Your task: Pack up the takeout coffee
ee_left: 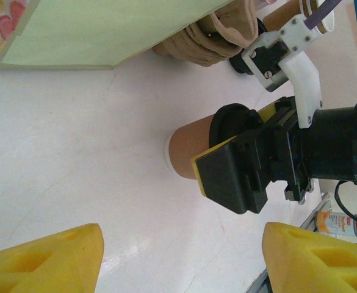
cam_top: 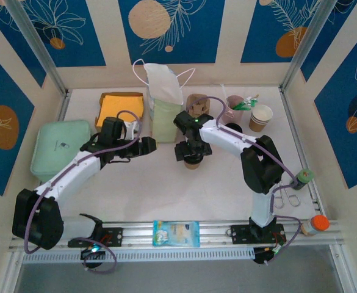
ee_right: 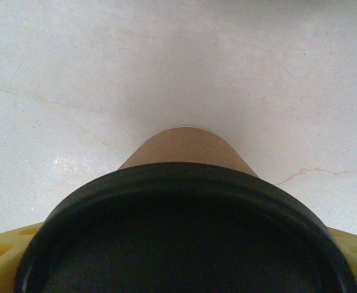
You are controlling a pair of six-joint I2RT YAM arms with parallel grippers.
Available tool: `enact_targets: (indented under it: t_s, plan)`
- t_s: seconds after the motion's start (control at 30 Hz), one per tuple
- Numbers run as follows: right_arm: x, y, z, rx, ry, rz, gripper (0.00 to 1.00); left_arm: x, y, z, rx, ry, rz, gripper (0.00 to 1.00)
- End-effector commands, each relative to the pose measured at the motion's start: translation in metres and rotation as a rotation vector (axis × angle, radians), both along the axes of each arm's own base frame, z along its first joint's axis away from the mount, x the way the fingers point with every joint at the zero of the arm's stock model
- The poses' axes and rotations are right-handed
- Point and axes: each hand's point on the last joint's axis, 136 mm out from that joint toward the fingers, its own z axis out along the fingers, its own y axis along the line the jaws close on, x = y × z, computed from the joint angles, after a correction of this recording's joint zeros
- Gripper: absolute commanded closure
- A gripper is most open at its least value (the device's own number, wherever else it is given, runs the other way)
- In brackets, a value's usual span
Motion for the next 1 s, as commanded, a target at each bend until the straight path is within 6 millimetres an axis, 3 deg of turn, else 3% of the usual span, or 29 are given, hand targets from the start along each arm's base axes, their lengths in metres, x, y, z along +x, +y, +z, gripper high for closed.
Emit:
enact_targets:
  t_s: [0.0, 0.27, 0.63, 0.77, 0.97]
  plan:
    - [-0.008, -0.003, -0.015, -0.012, 0.053, -0.016, 0.1, 0.002, 0.004, -0.003, 0.004, -0.012, 0.005, 0.32]
    - [-0.012, -0.009, -0.023, -0.043, 0.061, -0.024, 0.1, 0.003, 0.002, -0.007, -0.001, -0.003, -0.001, 0.32]
    - [-0.014, -0.02, -0.011, -0.045, 0.036, -0.041, 0.14, 0.003, 0.001, -0.009, -0.003, 0.001, -0.002, 0.33]
    - [-0.017, -0.038, -0.003, -0.052, 0.022, -0.071, 0.14, 0.003, 0.001, -0.011, -0.005, 0.002, -0.001, 0.34]
    - [-0.021, -0.092, 0.009, -0.051, 0.004, -0.177, 0.14, 0.004, -0.001, -0.009, -0.018, -0.001, -0.006, 0.34]
